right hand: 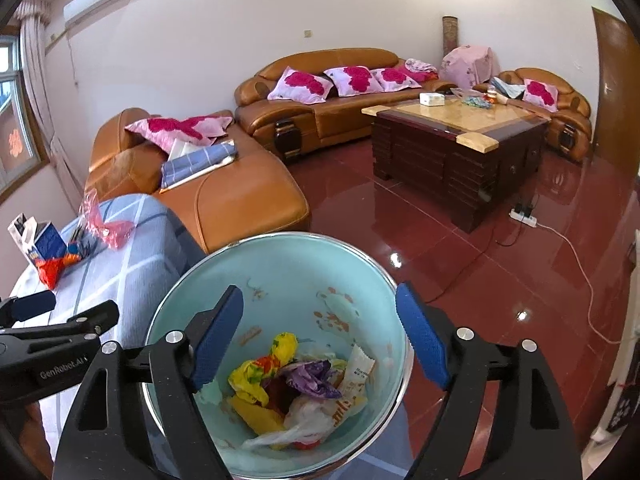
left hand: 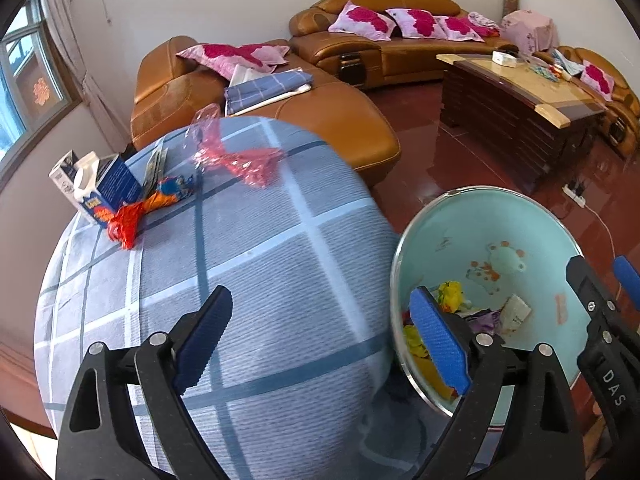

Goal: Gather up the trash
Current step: 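Grasp the red-orange snack wrapper with the left gripper while the right grasps the pink mesh bag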

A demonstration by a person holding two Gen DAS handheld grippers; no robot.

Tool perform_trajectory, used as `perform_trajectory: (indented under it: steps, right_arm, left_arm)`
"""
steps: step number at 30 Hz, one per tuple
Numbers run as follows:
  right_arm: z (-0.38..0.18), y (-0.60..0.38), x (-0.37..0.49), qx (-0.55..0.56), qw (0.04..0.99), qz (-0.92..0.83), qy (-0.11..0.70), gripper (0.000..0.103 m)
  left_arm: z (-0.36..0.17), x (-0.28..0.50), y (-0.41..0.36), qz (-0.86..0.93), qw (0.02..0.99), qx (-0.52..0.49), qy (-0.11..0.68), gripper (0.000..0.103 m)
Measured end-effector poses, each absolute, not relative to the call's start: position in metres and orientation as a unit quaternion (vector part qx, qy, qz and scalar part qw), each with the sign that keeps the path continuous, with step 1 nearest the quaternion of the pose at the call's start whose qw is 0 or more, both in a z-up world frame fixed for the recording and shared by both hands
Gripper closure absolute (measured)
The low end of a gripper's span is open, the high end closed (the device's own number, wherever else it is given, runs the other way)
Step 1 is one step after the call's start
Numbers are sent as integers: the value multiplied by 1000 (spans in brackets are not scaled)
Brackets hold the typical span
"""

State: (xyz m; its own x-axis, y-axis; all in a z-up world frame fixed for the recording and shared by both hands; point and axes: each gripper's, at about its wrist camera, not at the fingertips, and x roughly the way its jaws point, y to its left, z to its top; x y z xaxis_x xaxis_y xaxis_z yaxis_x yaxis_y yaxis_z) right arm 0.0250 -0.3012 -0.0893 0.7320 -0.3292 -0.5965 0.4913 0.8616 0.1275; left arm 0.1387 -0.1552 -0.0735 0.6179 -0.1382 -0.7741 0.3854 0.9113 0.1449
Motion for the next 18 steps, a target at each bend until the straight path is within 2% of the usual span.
perform_trajectory:
  steps: [10, 15, 18]
  right_arm:
    - [-82, -277, 41, 126, 924, -208, 294, 27]
    - [-80, -259, 56, 108, 928, -186, 303, 37]
    - [-78, -247, 73, 98, 931, -160, 312, 38]
  left_arm:
    - [-76, 150, -125, -143, 887, 134, 418, 14]
    - [-85, 161, -95, -130, 885, 126, 430, 14]
    - [-92, 173, -70, -110, 885, 122, 436, 14]
